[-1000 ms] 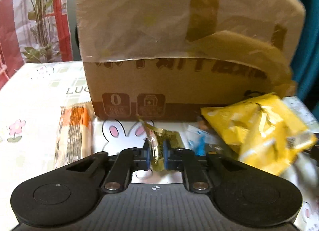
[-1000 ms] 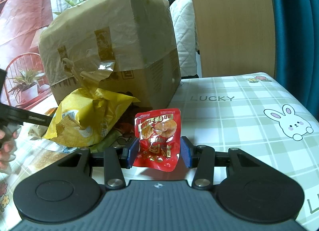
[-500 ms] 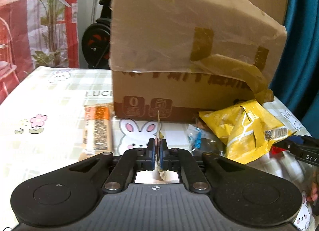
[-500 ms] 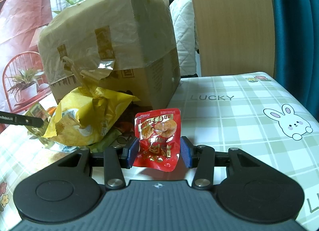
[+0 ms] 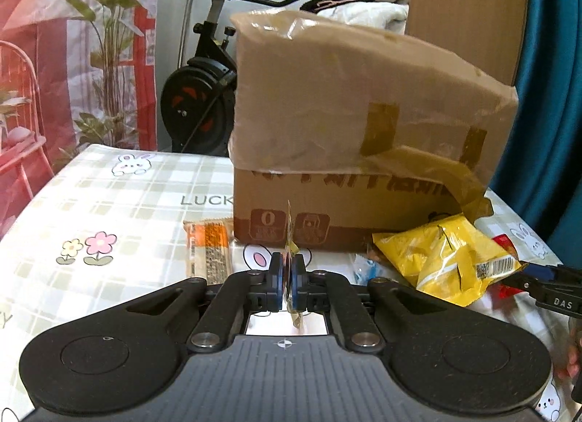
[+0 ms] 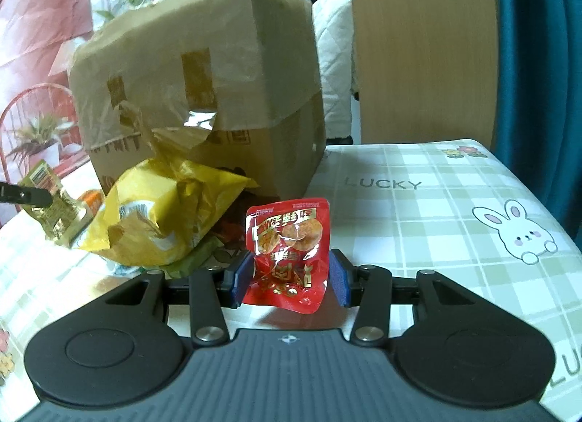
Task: Organize snacks
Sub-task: 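Carry the gold and red packets over the lined box and open both tools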
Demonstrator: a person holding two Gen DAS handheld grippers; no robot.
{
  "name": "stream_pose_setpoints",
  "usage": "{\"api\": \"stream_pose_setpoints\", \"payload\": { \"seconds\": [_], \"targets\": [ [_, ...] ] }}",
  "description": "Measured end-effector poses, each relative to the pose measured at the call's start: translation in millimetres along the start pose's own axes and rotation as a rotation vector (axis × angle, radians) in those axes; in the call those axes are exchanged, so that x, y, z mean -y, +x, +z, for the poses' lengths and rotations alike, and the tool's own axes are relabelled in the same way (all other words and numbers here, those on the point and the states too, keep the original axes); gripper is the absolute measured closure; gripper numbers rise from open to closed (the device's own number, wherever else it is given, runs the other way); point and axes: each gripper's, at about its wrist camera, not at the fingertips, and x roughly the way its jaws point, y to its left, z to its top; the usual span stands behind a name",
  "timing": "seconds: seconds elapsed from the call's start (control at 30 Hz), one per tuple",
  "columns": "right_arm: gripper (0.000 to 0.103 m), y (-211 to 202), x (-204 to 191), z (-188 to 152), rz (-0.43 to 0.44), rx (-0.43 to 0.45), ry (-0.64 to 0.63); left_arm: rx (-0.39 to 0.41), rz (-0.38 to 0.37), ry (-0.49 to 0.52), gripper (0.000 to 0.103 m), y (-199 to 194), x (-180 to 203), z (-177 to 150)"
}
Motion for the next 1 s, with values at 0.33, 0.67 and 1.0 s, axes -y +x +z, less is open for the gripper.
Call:
{"api": "stream_pose_setpoints", "payload": {
  "seconds": [0.33, 0.67, 1.0],
  "targets": [
    [0.056, -28.9, -0.9, 26.7, -0.036, 0.102, 0.013, 0.091, -0.012, 0.007, 0.098, -16.1, 0.8, 20.3],
    [0.056, -57.4, -20.6, 89.8, -0.009, 0.289, -0.087, 0.213, -0.029, 0.025, 0.098, -32.4, 7.9, 56.8],
    [0.056, -25.8, -50.0, 165.8, 0.072, 0.316, -0.147, 0.343, -0.061, 0.074, 0.098, -30.7, 22.9, 132.1]
  ]
}}
